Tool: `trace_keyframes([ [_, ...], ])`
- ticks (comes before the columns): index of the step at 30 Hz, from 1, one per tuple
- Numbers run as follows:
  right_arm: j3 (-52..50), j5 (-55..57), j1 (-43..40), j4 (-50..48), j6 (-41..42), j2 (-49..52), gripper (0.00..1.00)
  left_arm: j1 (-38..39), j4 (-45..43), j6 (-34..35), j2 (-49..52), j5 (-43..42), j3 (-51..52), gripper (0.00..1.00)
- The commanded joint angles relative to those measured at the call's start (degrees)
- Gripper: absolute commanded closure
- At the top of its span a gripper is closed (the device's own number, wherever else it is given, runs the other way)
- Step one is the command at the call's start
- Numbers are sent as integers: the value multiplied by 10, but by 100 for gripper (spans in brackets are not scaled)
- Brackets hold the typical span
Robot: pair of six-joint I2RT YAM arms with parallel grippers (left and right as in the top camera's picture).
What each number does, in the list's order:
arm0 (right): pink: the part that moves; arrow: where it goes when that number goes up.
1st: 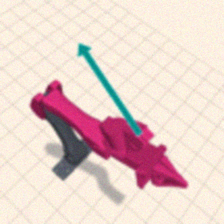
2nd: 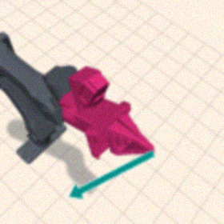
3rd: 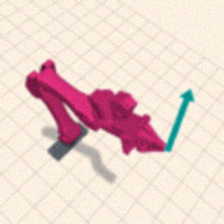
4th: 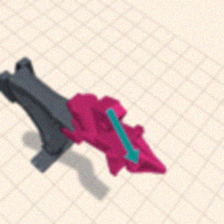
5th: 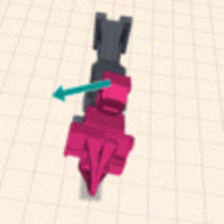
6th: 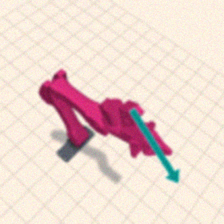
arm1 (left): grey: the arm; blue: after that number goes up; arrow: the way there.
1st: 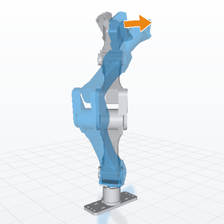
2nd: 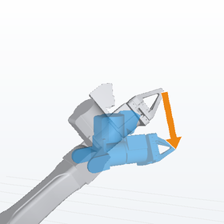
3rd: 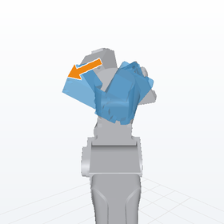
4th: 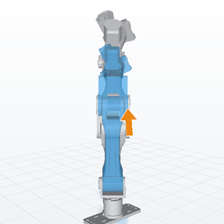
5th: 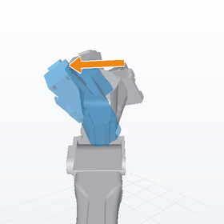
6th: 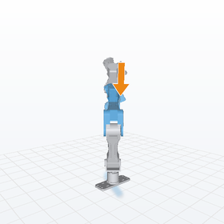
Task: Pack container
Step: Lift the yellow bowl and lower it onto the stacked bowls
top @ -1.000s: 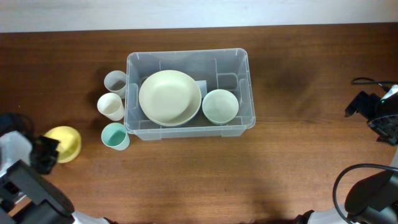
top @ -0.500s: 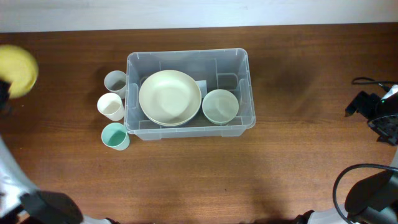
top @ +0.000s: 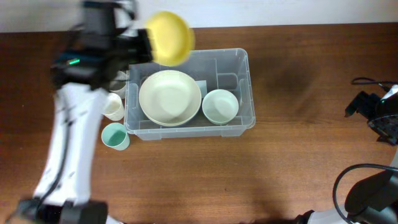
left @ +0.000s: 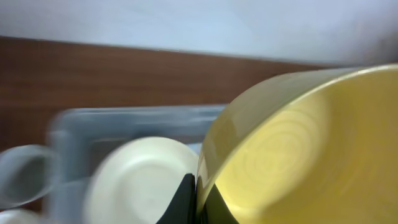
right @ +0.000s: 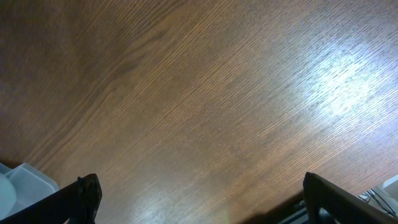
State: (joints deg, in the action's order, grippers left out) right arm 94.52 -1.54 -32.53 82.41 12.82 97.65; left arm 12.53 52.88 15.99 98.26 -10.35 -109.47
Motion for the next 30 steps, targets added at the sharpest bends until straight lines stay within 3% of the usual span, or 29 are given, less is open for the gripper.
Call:
trace_keyframes([
  [1,0,1,-1,0,-4,-7,1,55,-10,-28,66,16,0,99],
  [5,0,1,-1,0,-4,-7,1,108,-19,-52,133,17,0,99],
  [13,0,1,-1,0,-4,-7,1,136,-7,-79,221,16,0,99],
  [30,0,1,-1,0,-4,-7,1,144,33,-88,280,7,0,99],
])
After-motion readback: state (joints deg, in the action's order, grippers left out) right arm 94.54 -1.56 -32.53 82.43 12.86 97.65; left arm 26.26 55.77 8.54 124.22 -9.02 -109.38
